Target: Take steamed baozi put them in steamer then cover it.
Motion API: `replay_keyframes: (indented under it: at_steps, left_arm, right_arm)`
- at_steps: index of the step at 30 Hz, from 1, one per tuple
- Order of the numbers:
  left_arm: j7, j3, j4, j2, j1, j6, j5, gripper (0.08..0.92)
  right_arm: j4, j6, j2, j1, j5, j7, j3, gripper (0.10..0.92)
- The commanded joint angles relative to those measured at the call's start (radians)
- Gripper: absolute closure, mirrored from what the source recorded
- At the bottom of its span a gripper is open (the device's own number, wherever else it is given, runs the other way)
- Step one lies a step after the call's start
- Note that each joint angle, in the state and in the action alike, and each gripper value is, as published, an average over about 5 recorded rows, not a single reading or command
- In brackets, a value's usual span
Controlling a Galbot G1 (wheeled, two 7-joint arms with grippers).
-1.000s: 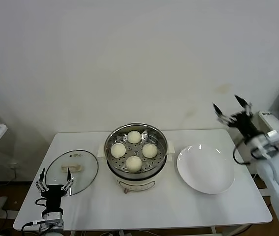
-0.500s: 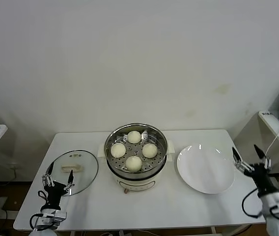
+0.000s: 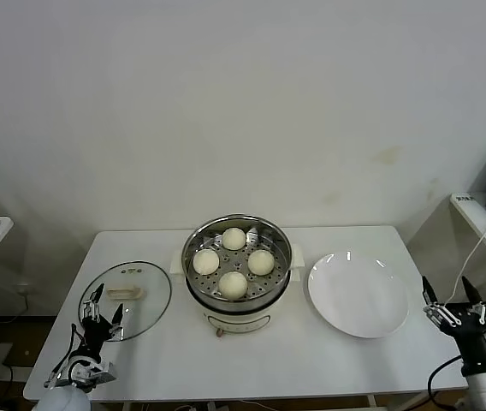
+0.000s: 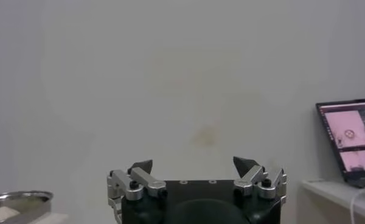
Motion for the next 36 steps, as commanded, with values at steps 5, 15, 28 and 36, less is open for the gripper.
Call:
replay_keyframes:
  at_steps: [5,15,28,36]
  left_arm:
    - [0.016,0.020,0.118,0.022,-0.119,0.010,0.099,0.177]
    - [0.015,0.063,0.168,0.014,-0.171,0.013,0.114,0.177]
    - [0.012,0.101,0.215,0.005,-0.229,0.019,0.122,0.177]
    - [0.016,0.111,0.234,0.006,-0.253,0.026,0.125,0.177]
  right_arm:
    - [0.034,0.016,0.036,-0.039,0.045,-0.004,0.018,0.202]
    - [0.045,0.017,0.047,-0.040,0.060,-0.004,0.024,0.203]
    - [0.053,0.019,0.057,-0.044,0.068,-0.006,0.030,0.203]
    - [0.049,0.022,0.060,-0.046,0.070,-0.008,0.029,0.203]
